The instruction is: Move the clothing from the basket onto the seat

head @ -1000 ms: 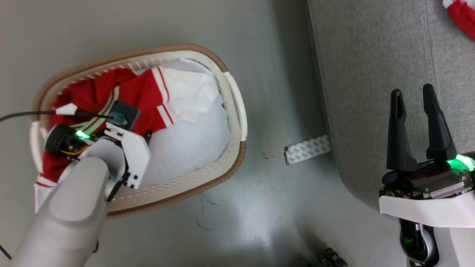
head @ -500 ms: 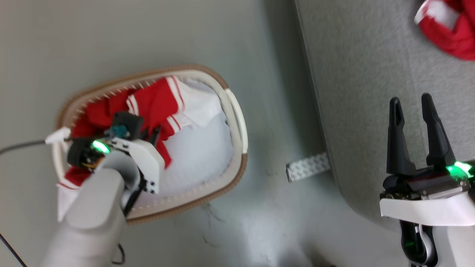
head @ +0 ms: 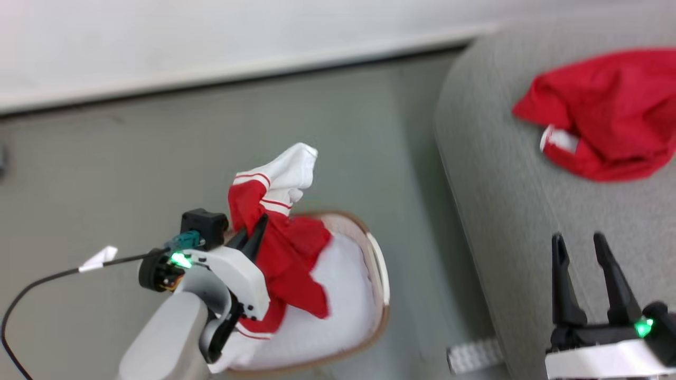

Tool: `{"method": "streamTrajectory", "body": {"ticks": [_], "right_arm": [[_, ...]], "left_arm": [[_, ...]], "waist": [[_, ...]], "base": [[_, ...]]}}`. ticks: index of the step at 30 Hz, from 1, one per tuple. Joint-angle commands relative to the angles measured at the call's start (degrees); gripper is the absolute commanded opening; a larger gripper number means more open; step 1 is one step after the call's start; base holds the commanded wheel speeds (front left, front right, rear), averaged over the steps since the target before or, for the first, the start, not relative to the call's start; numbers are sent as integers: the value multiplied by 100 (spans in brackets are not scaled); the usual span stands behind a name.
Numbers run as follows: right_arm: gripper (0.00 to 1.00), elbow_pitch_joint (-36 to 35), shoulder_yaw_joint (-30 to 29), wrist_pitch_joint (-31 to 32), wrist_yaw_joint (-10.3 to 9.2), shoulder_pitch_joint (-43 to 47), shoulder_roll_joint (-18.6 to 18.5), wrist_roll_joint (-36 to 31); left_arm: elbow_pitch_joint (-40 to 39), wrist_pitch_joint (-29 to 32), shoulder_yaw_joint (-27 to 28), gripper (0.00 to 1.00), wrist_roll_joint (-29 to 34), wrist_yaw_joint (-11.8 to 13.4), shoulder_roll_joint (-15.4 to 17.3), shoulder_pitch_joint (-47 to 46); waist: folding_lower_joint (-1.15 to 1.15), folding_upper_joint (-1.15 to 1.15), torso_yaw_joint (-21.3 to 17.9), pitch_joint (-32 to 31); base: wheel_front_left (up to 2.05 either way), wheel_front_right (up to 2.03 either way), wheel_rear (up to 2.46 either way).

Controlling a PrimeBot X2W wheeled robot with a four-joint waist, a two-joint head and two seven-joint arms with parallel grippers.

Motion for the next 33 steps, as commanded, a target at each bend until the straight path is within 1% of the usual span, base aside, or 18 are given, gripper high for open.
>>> {"method": "streamTrajectory", "body": {"ticks": [1,6,9,10,15,20,24,27,31,33], "right_arm": [[100,67,-48,-1,-13,190,-20,-100],[100,185,-43,-1,-13,501,-20,-113],[100,249,-7,-1,-13,684,-20,-83],[100,253,26,-1,-13,718,-19,-65],[100,253,185,-1,-13,747,-20,-66],[100,173,432,-1,-13,750,-19,-167],[100,-112,822,-1,-13,724,-17,-297],[100,-196,1374,1,-13,711,-36,-503],[100,-180,2094,1,-13,456,-459,-527],[100,-161,2350,1,-13,256,-648,-510]], "left_arm": [[-250,63,31,0,-84,72,-23,226],[-1191,342,73,0,-231,311,-39,537],[-1772,534,54,0,-298,419,-113,703],[-2186,685,48,0,-335,487,-118,714],[-3001,1004,31,0,-383,641,-124,699],[-3535,1235,68,0,-388,774,-36,727],[-3862,1369,75,0,-429,834,7,802],[-4048,1431,37,0,-470,839,1,846],[-4168,1506,-36,0,-479,856,-22,879],[-4197,1515,-65,0,-472,861,-31,878]], "waist": [[2,0,512,-1107],[2,0,676,-1645],[2,0,757,-1938],[2,0,783,-2032],[2,0,795,-2215],[2,0,744,-2324],[2,0,734,-2366],[2,0,748,-2385],[2,0,769,-2398],[2,0,777,-2396]], "base": [[0,0,0],[0,0,0],[0,0,0],[0,0,0],[0,0,0],[0,0,0],[0,0,0],[0,0,0],[0,0,0],[0,0,0]]}}
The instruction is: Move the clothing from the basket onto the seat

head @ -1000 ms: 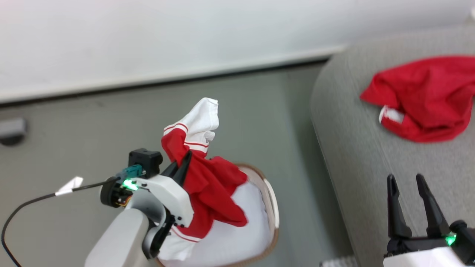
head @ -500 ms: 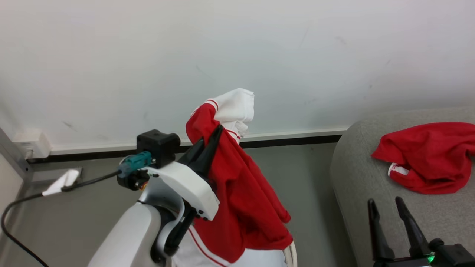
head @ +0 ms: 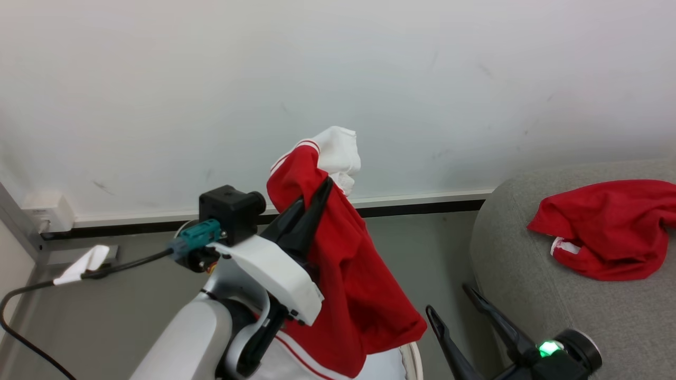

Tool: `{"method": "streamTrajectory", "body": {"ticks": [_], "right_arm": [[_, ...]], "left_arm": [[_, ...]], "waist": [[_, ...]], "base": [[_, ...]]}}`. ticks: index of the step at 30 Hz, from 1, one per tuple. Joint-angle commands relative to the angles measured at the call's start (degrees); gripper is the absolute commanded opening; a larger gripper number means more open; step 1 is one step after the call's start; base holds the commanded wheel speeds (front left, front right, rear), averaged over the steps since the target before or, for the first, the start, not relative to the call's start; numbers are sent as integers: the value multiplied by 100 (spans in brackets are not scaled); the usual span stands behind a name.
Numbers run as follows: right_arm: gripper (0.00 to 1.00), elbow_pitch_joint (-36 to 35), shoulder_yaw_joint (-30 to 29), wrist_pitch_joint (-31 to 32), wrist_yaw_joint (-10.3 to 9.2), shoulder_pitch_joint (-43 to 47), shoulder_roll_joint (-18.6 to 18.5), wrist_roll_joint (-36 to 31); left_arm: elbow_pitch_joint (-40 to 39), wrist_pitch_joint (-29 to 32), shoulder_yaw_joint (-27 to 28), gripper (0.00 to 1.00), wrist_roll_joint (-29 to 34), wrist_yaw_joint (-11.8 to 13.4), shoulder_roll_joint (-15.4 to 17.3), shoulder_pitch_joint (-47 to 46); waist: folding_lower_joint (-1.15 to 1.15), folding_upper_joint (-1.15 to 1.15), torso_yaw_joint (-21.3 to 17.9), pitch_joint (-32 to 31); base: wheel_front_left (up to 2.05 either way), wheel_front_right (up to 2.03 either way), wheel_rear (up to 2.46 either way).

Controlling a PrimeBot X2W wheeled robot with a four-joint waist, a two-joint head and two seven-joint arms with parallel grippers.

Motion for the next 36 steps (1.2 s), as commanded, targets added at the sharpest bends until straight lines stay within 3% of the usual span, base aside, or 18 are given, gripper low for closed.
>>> {"method": "streamTrajectory", "body": {"ticks": [1,5,10,23,30,31,32,36], "right_arm": [[100,28,199,3,-13,-279,-161,37],[100,200,672,3,-13,-770,-334,73],[100,507,1039,3,-13,-1200,-229,181],[100,1976,1099,4,-13,-2222,493,-210],[100,2603,1548,3,-13,-2550,555,542],[42,2625,1664,3,-13,-2587,554,675],[0,2643,1741,3,-13,-2621,551,834],[0,2663,1942,3,-13,-2760,547,1215]], "left_arm": [[-45,3,-18,0,-31,16,-11,59],[-41,25,-131,0,24,18,-73,12],[31,31,-283,0,60,-27,-165,-68],[23,110,-774,0,48,-148,-428,-127],[-18,189,-968,0,-33,-194,-494,-86],[-11,190,-981,0,-45,-197,-498,-76],[-4,190,-986,0,-46,-193,-496,-67],[28,167,-956,0,-72,-151,-453,-32]], "waist": [[1,-1,11,4],[1,-1,40,4],[1,-1,114,-11],[1,-1,332,11],[1,-1,467,-2],[1,-1,478,-4],[1,-1,487,-5],[1,-1,500,14]], "base": [[0,0,0],[0,0,0],[0,0,0],[0,0,0],[0,0,0],[0,0,0],[0,0,0],[0,0,0]]}}
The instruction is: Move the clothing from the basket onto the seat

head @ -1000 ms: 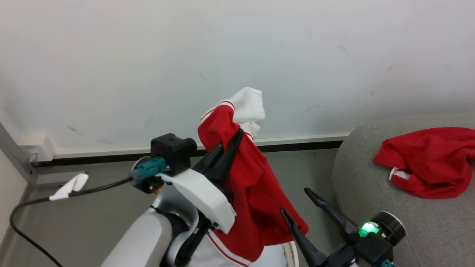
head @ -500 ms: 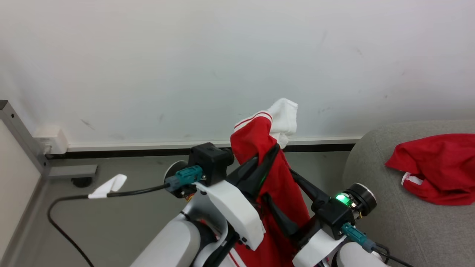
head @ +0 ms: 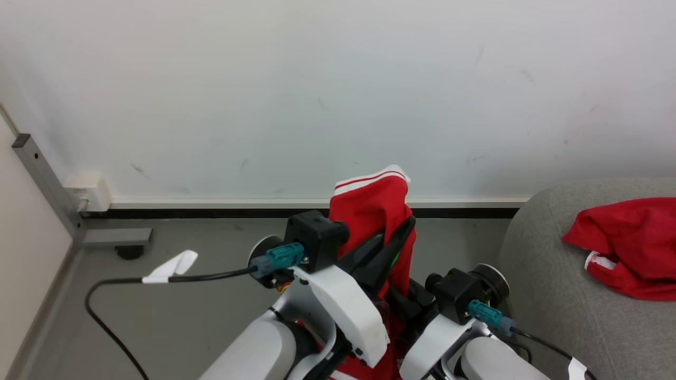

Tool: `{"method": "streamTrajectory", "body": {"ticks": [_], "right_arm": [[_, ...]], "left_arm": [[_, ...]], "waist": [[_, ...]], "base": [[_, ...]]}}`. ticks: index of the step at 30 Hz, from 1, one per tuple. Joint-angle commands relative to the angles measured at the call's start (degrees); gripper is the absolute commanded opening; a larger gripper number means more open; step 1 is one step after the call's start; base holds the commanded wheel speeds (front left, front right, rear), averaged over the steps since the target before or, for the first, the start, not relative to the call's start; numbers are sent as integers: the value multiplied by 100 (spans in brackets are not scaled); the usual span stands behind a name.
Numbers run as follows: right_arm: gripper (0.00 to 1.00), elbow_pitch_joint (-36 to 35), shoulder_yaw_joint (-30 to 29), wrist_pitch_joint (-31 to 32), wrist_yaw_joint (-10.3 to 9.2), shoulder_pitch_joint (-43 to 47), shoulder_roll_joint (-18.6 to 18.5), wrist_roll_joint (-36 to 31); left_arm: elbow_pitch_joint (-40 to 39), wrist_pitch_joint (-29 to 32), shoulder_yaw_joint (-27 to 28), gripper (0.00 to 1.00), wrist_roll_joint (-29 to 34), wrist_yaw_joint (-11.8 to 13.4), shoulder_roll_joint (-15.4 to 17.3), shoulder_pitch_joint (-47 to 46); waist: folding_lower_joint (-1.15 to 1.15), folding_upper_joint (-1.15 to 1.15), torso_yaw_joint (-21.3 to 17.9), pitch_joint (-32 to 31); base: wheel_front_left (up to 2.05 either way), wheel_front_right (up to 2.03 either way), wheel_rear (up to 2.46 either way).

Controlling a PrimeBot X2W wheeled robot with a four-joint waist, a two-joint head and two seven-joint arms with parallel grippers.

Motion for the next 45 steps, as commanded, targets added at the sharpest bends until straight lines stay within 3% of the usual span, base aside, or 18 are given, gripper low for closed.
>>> {"method": "streamTrajectory", "body": {"ticks": [1,3,4,5,6,7,24,45], "right_arm": [[0,13,-21,3,-13,-98,-9,84],[0,10,-94,3,-13,-109,-11,89],[0,16,-122,3,-13,-104,-10,81],[0,23,-157,3,-13,-92,-9,65],[0,27,-213,3,-13,-76,-9,43],[0,32,-267,3,-13,-54,-9,15],[0,-340,-1913,2,-13,413,-180,-439],[0,-988,-2689,2,-13,964,-392,-752]], "left_arm": [[18,-14,38,0,-67,36,49,45],[52,-56,84,0,-48,71,86,55],[65,-73,106,29,-40,87,98,60],[82,-109,118,49,-12,98,117,62],[101,-130,129,89,8,103,134,68],[128,-164,139,100,19,108,153,82],[581,-464,-1,100,148,106,384,429],[766,-685,-228,100,214,86,331,491]], "waist": [[0,0,-3,7],[0,0,-10,17],[0,0,-15,22],[0,0,-21,29],[0,0,-28,36],[0,0,-35,41],[0,0,-207,123],[0,0,-710,229]], "base": [[0,0,0],[0,0,0],[0,0,0],[0,0,0],[0,0,0],[0,0,0],[0,0,0],[0,0,0]]}}
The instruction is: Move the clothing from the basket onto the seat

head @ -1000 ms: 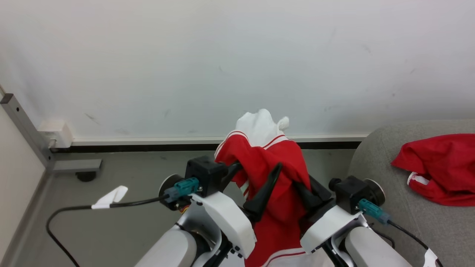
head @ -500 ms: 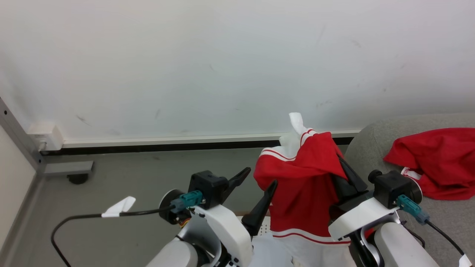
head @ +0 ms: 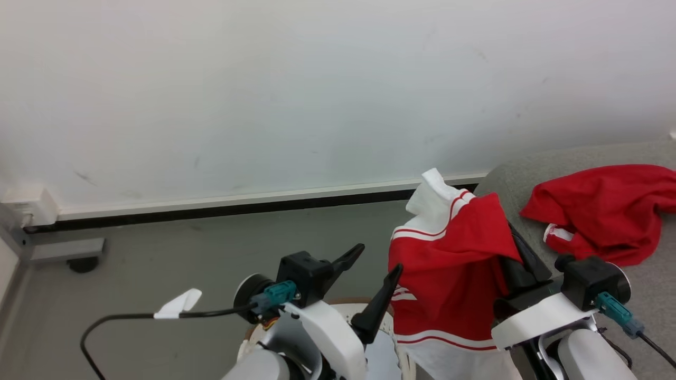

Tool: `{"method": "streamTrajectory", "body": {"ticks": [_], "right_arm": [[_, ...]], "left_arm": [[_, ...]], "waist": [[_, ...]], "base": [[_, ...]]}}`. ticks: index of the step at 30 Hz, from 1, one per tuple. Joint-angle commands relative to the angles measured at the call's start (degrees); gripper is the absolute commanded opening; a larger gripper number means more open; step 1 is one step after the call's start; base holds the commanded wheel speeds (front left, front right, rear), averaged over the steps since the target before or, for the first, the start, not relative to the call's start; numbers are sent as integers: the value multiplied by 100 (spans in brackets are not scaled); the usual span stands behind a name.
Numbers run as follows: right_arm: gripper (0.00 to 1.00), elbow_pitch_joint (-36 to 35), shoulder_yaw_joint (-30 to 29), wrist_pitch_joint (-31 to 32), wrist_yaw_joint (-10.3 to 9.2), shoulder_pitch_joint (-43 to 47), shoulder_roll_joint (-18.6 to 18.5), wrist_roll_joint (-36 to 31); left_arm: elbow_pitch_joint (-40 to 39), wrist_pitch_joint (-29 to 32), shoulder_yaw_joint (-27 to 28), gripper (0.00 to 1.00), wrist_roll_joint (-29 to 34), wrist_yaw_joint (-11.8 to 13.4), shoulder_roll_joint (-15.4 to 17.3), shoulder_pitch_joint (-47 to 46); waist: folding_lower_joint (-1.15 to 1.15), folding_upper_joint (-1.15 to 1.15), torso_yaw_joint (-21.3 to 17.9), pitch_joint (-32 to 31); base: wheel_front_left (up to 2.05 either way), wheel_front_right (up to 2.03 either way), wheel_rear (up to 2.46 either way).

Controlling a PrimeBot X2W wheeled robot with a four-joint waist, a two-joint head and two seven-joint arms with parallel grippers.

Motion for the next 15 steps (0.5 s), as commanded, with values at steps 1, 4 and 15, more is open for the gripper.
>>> {"method": "streamTrajectory", "body": {"ticks": [1,4,15], "right_arm": [[0,-127,-87,0,-13,146,-68,-86],[0,-323,-228,0,-13,329,-98,-128],[0,-1032,-805,0,-13,1157,20,-204]], "left_arm": [[19,-53,-45,100,56,-29,-10,97],[27,-149,-138,100,112,-53,-64,94],[68,-342,-520,100,192,-157,-233,239]], "waist": [[0,0,-151,32],[0,0,-313,72],[0,0,-917,362]], "base": [[0,0,0],[0,0,0],[0,0,0]]}}
